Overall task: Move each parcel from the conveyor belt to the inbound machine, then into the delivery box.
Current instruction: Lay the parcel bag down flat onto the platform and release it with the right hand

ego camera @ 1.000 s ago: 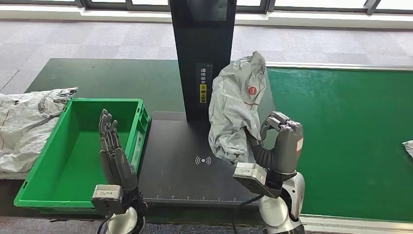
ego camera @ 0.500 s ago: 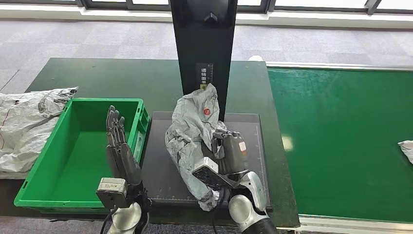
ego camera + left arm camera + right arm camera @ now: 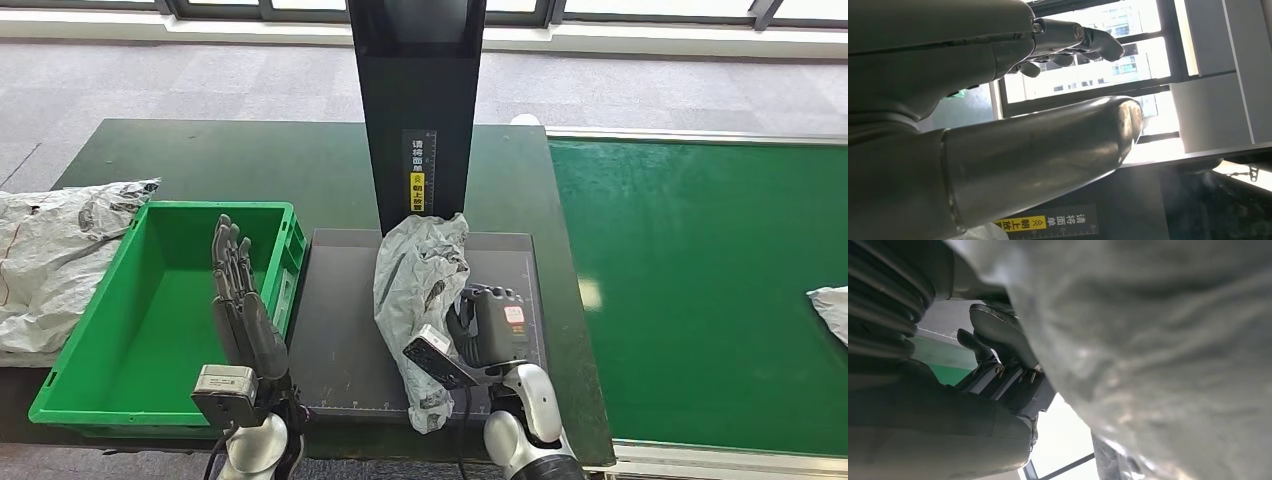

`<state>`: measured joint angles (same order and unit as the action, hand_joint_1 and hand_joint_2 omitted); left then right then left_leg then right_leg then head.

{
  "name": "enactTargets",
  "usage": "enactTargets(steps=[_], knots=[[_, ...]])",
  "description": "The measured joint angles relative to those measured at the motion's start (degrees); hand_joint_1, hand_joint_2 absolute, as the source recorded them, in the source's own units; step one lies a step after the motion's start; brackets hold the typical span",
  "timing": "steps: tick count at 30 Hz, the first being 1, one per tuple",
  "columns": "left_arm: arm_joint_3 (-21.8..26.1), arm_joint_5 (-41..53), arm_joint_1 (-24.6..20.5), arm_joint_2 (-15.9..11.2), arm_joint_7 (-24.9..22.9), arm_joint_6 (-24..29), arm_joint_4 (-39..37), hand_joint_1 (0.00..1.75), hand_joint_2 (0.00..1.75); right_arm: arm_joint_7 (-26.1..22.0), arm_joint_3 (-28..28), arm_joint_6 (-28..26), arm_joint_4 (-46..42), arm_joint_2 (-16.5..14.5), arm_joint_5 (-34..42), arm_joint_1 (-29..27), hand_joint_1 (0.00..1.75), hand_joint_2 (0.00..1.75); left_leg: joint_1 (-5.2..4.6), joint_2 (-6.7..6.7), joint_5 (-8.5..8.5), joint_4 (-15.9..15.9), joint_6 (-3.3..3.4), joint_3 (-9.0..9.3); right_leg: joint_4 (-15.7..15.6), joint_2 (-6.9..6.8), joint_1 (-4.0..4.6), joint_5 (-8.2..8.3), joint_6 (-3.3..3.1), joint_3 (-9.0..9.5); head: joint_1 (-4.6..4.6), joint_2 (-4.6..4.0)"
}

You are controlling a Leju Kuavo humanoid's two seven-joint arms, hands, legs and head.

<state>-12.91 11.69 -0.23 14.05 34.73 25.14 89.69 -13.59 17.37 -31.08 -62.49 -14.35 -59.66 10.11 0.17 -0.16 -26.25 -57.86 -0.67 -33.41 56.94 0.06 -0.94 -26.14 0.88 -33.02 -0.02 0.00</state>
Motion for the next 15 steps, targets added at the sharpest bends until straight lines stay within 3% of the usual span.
enactTargets(steps=[6, 7, 10, 11, 15], knots=[[0.02, 0.01, 0.05, 0.00, -0.06, 0.49, 0.36, 0.00, 0.00, 1.92, -0.16, 0.20, 1.72, 0.21, -2.00, 1.06, 1.75, 1.75, 0.00, 0.00, 0.00, 0.00, 0.00, 0.00, 0.00, 0.00, 0.00, 0.00, 0.00, 0.01, 0.00, 0.00], [0.02, 0.01, 0.06, 0.00, -0.06, 0.52, 0.39, 0.00, 0.00, 2.03, -0.16, 0.21, 1.96, 0.21, -2.09, 1.23, 1.46, 1.75, 0.00, -0.01, 0.00, 0.00, 0.00, 0.00, 0.00, 0.00, 0.00, 0.00, 0.00, 0.01, 0.00, 0.00], [0.02, -0.06, 0.07, 0.00, -0.06, 0.57, 0.44, 0.00, 0.00, 2.20, -0.16, 0.27, 2.48, 0.21, -2.20, 1.59, 0.15, 1.75, 0.00, 0.00, 0.00, 0.00, 0.00, 0.00, 0.00, 0.00, 0.00, 0.00, 0.00, 0.01, 0.00, 0.00], [0.03, -0.22, 0.09, 0.00, -0.02, 0.63, 0.48, 0.00, 0.00, 2.27, -0.16, 0.33, 2.74, 0.21, -2.36, 1.79, 0.00, 1.75, 0.00, 0.00, 0.00, 0.00, 0.00, 0.00, 0.00, 0.00, 0.00, 0.00, 0.00, 0.01, 0.00, 0.00], [0.31, -2.21, 0.30, 0.00, 1.62, 2.36, 1.24, 0.00, 0.00, 1.89, -0.16, -0.21, 5.17, 0.19, -2.77, 3.14, 0.00, 1.75, 0.00, 0.00, 0.00, 0.00, 0.00, -0.01, 0.00, 0.00, 0.00, 0.00, 0.00, 0.01, 0.00, 0.00]])
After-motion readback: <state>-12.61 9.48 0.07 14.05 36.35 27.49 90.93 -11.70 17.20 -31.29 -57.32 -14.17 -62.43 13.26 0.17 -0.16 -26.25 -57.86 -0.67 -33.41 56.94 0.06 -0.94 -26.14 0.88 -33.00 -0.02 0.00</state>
